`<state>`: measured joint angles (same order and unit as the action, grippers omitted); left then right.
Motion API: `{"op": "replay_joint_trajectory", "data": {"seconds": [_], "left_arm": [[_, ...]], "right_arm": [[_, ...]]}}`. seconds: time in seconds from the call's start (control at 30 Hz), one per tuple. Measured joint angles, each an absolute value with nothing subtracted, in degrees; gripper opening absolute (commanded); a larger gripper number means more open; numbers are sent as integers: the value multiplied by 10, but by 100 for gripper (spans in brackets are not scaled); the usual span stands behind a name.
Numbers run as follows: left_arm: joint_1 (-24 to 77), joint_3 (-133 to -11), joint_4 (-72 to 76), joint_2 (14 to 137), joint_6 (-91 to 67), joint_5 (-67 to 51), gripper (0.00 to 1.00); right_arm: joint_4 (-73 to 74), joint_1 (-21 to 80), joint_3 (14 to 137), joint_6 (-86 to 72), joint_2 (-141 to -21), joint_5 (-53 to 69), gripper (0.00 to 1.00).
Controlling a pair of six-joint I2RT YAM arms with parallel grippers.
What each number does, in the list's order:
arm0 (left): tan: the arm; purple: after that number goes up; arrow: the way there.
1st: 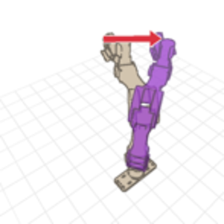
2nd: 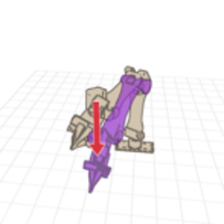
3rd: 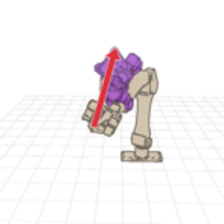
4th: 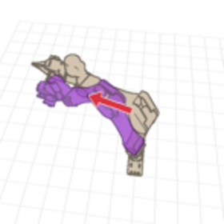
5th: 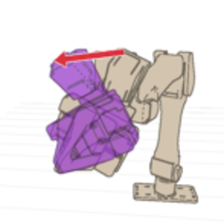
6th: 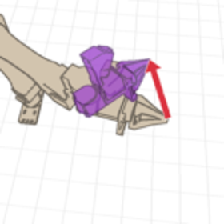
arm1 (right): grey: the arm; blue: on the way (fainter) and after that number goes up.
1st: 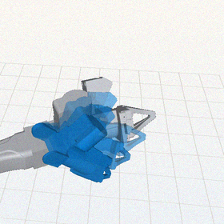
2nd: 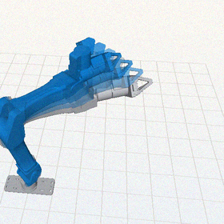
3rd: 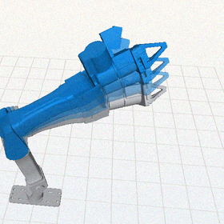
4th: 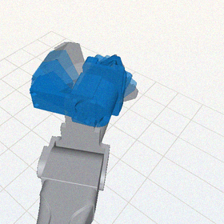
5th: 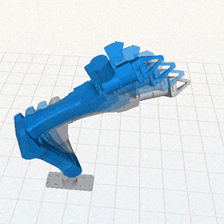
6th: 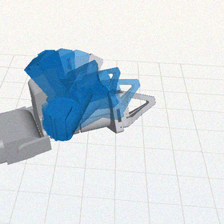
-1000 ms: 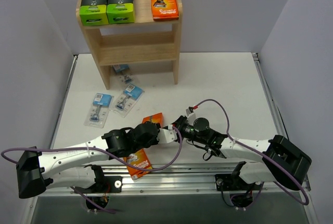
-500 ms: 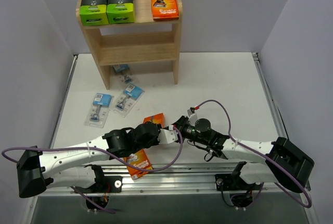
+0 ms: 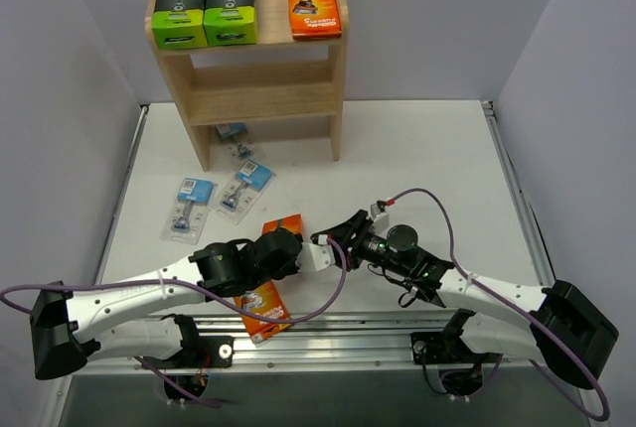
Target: Place and organize the shaving razors onto the shelf
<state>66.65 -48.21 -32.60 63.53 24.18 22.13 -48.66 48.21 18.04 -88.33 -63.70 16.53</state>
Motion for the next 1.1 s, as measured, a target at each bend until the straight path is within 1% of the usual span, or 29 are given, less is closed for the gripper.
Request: {"op": "replay_joint_trajectory", "data": {"seconds": [0.2,0.33,0.47,0.6,0.73,0.9,1.1], "left_arm": [[660,-558,-363,596,248,218,2],[642,-664,-366,584,267,206,2],[602,-780,-361,599,307,190,2],[530,-867,-358,630,342,161,2],[492,-911,-361,653,369,145,2],[472,-931,-359,660,389,123,2],[462,-931,-359,649,395,103,2]], "right_arm": [[-442,437,178,-868,-592,173,53],[-399,391,180,-839,-578,192,55],[-324,346,218,-785,-580,215,56],[-217,312,316,-673,-599,216,60],[-118,303,458,-528,-641,159,63],[-63,303,582,-394,-718,49,65],[-41,296,700,-283,-856,-69,61]]}}
